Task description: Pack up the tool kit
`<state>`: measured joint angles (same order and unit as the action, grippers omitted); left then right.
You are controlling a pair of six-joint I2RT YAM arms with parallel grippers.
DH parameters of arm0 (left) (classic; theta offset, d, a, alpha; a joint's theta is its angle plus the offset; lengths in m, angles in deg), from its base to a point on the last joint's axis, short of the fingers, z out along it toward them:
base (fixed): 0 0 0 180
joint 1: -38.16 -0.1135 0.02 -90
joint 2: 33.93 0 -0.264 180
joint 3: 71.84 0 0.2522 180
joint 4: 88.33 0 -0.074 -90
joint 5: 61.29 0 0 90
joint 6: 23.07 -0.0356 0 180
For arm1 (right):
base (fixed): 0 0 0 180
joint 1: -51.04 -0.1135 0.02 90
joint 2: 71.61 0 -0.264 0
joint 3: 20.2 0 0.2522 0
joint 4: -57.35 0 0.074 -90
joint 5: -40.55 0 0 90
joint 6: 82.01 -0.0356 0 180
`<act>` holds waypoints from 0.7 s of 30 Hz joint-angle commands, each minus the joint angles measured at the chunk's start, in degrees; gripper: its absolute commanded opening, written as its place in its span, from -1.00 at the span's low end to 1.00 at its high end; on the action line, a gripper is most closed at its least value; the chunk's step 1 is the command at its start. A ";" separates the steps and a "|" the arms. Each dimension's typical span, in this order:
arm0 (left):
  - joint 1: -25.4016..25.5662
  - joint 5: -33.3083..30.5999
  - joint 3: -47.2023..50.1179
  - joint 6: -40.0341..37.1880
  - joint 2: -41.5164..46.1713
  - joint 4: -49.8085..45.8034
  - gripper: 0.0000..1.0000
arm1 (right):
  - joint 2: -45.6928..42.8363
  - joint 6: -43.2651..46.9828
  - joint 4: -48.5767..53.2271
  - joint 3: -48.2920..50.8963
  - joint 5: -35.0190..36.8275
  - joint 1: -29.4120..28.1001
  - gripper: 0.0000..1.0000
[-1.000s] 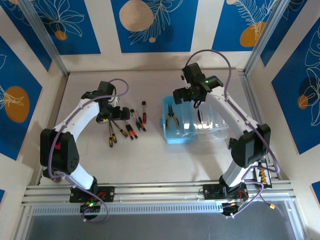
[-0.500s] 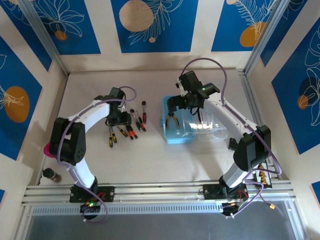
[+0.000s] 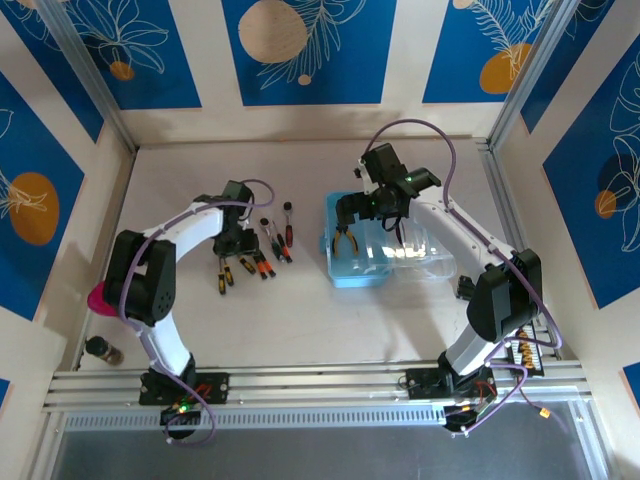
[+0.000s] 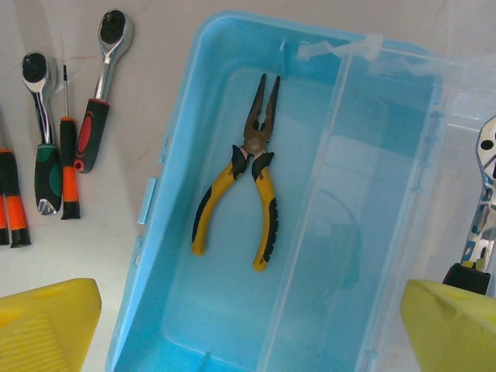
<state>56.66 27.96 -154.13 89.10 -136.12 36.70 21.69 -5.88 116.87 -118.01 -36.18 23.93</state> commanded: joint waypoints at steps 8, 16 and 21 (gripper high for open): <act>-1.22 -0.03 1.59 0.94 -2.87 2.48 -0.06 | 0.30 -0.85 -0.63 0.31 -2.56 0.31 0.98; -1.17 2.07 0.90 1.21 -6.44 4.30 -0.38 | -0.40 -0.72 0.13 0.87 -2.21 0.51 0.98; -1.19 2.40 1.08 0.62 -6.23 4.30 -0.68 | -0.79 -0.69 0.86 0.77 -2.12 0.83 0.98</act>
<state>55.30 28.00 -153.21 89.76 -140.04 38.41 21.69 -6.05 116.76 -117.62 -37.49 24.45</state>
